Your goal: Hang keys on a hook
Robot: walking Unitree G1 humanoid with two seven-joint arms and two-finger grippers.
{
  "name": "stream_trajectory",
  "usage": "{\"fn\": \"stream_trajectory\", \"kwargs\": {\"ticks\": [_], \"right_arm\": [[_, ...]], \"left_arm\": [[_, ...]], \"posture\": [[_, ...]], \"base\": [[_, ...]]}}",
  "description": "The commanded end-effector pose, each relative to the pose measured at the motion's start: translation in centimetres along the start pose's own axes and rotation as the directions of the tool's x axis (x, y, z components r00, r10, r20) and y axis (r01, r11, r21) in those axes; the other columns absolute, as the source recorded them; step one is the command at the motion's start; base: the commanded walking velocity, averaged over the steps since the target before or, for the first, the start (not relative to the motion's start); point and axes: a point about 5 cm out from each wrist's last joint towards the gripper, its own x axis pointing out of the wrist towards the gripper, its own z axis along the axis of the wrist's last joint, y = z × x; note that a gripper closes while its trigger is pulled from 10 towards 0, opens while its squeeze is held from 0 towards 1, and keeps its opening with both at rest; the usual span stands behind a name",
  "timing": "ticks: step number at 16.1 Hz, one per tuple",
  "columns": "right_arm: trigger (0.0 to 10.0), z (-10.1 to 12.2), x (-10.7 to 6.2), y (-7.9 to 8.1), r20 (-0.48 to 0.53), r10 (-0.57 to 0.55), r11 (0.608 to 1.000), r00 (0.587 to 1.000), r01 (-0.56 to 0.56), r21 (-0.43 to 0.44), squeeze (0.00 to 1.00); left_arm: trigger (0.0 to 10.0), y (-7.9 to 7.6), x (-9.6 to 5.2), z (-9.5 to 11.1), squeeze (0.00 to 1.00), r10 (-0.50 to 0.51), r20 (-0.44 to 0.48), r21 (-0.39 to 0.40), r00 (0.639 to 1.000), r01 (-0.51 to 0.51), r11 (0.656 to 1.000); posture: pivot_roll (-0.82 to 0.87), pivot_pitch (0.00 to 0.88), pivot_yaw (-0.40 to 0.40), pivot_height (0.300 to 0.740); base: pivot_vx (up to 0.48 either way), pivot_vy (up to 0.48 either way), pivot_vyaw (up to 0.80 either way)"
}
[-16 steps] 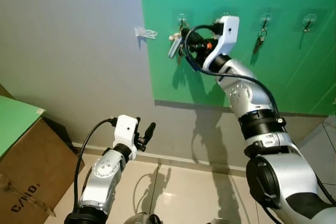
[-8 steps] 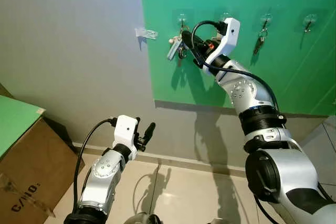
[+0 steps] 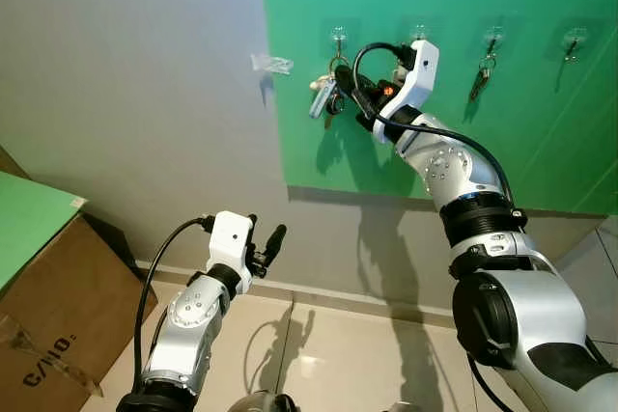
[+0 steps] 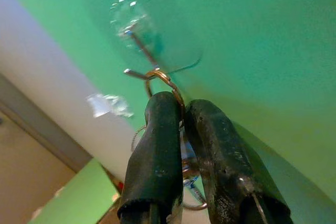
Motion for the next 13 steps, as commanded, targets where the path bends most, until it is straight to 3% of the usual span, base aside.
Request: {"fn": "stream_trajectory", "kwargs": {"ticks": [1,5,13], "right_arm": [[10.0,0.03,0.14,-0.1,-0.014,-0.029,0.999,0.999,0.029,-0.04,1.0],[10.0,0.26,0.03,-0.64,0.014,-0.087,0.989,0.996,0.088,-0.12,1.0],[10.0,0.2,0.09,-0.72,0.027,-0.097,0.987,0.995,0.099,-0.125,1.0]], "left_arm": [[10.0,0.04,-0.21,-0.02,0.0,0.0,-0.009,0.011,1.0,0.0,1.0],[10.0,-0.02,-0.28,-0.08,0.0,0.003,-0.01,0.009,1.0,-0.003,1.0],[10.0,-0.16,-0.35,-0.13,0.0,0.001,-0.013,0.007,1.0,0.0,1.0]], "posture": [[-0.17,0.0,0.067,0.74],[-0.17,0.0,0.066,0.74],[-0.18,0.001,0.065,0.74]], "base": [[0.0,0.0,0.0],[0.0,0.0,0.0],[0.0,0.0,0.0]]}}
